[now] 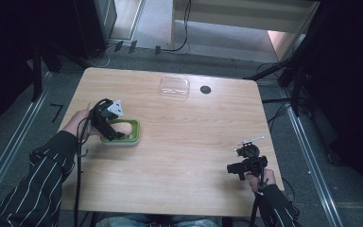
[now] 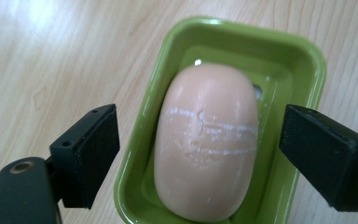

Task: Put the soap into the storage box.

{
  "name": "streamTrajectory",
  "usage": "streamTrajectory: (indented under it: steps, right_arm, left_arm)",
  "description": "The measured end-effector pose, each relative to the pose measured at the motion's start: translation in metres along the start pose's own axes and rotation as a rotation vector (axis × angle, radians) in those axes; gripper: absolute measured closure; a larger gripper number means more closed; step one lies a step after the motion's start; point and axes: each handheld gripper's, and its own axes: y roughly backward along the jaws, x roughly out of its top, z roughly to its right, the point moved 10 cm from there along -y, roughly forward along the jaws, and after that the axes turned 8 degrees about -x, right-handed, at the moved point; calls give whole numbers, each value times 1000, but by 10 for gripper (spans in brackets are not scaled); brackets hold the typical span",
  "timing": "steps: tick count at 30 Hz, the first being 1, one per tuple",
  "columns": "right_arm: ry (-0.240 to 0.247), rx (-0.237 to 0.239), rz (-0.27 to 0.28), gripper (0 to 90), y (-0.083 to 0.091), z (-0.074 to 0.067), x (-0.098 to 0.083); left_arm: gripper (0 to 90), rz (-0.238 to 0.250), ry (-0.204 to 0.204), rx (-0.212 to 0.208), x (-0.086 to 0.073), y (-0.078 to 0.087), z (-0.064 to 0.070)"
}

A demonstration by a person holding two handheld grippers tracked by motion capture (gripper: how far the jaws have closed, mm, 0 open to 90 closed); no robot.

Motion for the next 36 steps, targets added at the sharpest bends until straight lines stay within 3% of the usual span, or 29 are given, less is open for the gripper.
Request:
streamTrajectory:
  steps: [9, 18, 36]
  right_arm:
    - [1, 2, -2, 144, 0, -1, 0]
    - [6, -1, -1, 144, 1, -1, 1]
    - [0, 0, 3, 144, 1, -2, 0]
  left_arm:
    - [84, 48, 94, 21, 0, 16, 3]
    - [80, 78, 200, 84, -7, 26, 7]
    - [57, 94, 332, 168, -28, 44, 32]
